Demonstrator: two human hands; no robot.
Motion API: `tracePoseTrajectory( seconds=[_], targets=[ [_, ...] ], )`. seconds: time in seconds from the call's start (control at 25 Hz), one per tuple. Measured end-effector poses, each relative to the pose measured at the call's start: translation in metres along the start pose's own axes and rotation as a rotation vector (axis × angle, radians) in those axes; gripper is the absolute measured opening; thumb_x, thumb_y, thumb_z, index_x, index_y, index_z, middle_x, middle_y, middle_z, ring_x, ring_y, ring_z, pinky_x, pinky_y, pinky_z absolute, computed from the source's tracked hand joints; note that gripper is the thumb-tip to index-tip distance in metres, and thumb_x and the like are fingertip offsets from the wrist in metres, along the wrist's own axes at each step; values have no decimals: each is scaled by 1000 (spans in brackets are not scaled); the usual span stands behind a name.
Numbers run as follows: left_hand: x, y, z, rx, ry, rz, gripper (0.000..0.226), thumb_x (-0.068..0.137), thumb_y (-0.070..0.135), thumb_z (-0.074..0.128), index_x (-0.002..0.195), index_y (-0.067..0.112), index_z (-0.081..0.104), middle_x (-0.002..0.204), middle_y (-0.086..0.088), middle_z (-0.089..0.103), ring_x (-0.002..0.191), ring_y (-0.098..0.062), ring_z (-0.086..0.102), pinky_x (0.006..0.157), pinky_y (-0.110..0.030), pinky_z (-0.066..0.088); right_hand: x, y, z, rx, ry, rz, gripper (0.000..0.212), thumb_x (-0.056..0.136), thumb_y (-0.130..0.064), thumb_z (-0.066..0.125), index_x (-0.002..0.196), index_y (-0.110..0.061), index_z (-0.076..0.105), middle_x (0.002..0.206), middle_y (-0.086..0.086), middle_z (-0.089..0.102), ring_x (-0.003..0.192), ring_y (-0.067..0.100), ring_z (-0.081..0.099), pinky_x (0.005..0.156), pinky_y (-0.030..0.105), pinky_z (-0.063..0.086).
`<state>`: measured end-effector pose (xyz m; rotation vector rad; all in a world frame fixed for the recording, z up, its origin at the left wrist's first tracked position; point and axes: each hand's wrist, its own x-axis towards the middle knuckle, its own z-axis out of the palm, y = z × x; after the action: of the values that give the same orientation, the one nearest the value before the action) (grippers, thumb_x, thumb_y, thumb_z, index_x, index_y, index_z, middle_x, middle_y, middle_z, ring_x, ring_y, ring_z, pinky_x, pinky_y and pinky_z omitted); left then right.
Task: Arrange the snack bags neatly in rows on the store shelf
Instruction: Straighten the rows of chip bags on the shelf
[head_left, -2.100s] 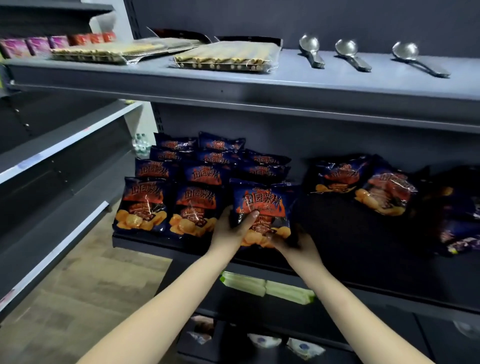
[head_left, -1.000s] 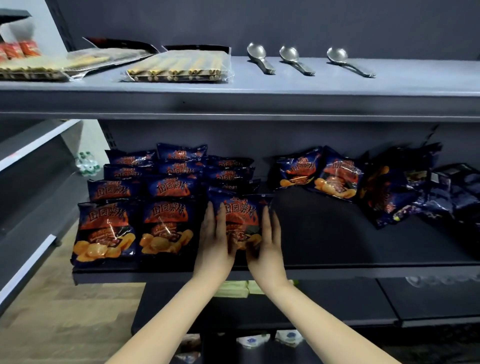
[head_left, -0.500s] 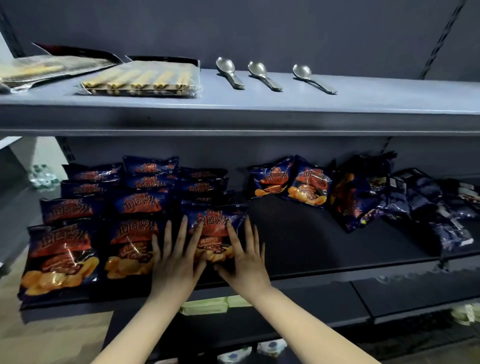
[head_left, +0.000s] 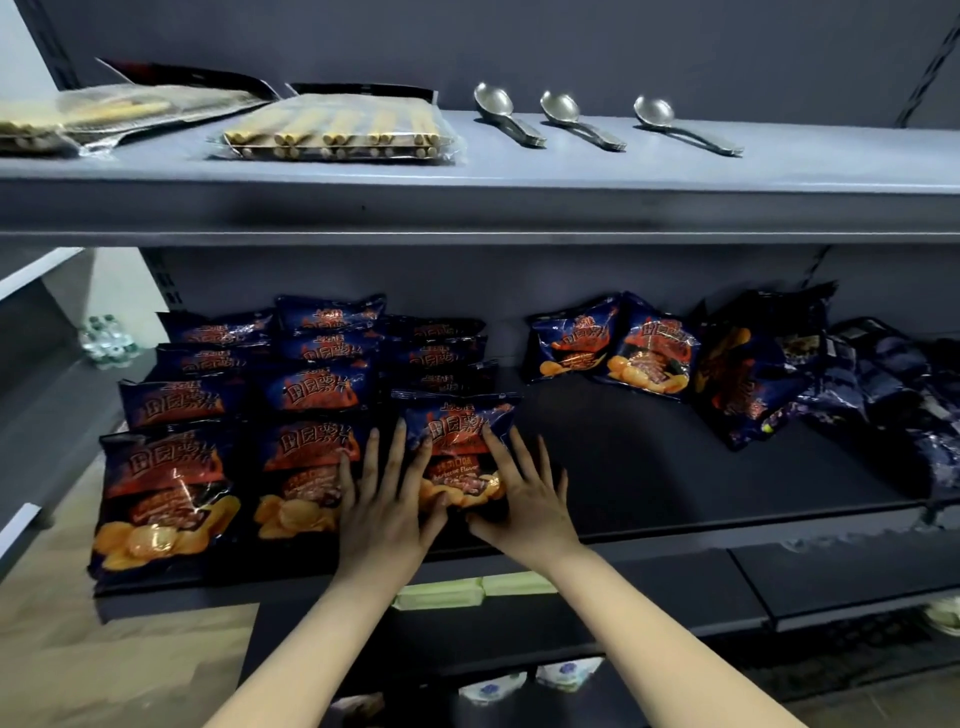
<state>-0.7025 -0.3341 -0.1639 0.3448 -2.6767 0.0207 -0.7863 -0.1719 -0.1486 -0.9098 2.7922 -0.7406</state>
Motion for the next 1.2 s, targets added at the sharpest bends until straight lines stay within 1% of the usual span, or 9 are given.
tracePoseTrajectory(
  seconds=[0.2,0.32,0.52,0.64,0.76,0.92,1.0,1.12,1.2],
  targets=[
    [1,-1,1,-26,-11,15,70,91,62,9,141,17,28,157,-9,3,144,-31,1,113,-53,1,-3,0,1,14,16,-26,99,76,-54,61,132,-62,-20,156,-15,-15,143,18,-21,113,58,-6],
    [0,1,-6,-11,3,44,73,92,60,14,143,10,26,157,-13,2,144,-33,2,113,-55,1,-9,6,0,205,106,-87,95,72,-56,60,136,-62,-10,155,-18,-7,144,13,-13,115,54,-2],
    [17,23,-34,-48,139,103,73,94,55,14,145,3,16,156,-17,3,144,-32,3,115,-49,-1,-17,17,-1,532,312,-87,73,79,-45,54,141,-51,16,154,-18,10,143,5,11,115,48,22],
    [40,55,-46,-109,208,129,70,92,48,30,146,6,14,155,-17,3,143,-33,2,116,-48,1,-14,27,-17,541,382,-120,68,82,-40,53,141,-47,20,155,-15,12,143,4,14,115,45,25],
    [63,98,-47,-147,253,170,68,91,45,33,146,7,17,155,-16,6,143,-33,4,116,-48,5,-3,51,-50,522,448,-148,68,83,-35,52,144,-37,23,155,-9,14,143,6,13,116,46,23],
    [99,161,-38,-212,249,231,64,92,44,34,144,8,23,155,-16,13,143,-33,11,114,-50,12,4,93,-104,490,546,-183,67,82,-26,52,144,-26,27,155,-2,17,143,5,13,117,28,20],
    [114,190,-33,-247,238,242,63,92,44,34,144,10,24,155,-15,15,143,-33,14,114,-51,14,4,114,-127,451,620,-222,65,83,-20,54,143,-22,29,154,3,21,143,8,16,116,24,21],
    [130,230,-24,-325,240,247,61,92,43,32,145,14,21,154,-14,19,142,-32,18,115,-50,14,0,144,-152,390,743,-276,60,84,-13,55,139,-14,33,151,8,27,142,18,24,114,38,28],
    [137,253,-18,-371,231,253,60,92,41,33,143,11,25,153,-15,21,141,-33,20,114,-51,15,-4,163,-166,342,828,-325,56,84,-10,54,137,-12,36,147,9,31,141,23,27,113,47,29]
  ],
)
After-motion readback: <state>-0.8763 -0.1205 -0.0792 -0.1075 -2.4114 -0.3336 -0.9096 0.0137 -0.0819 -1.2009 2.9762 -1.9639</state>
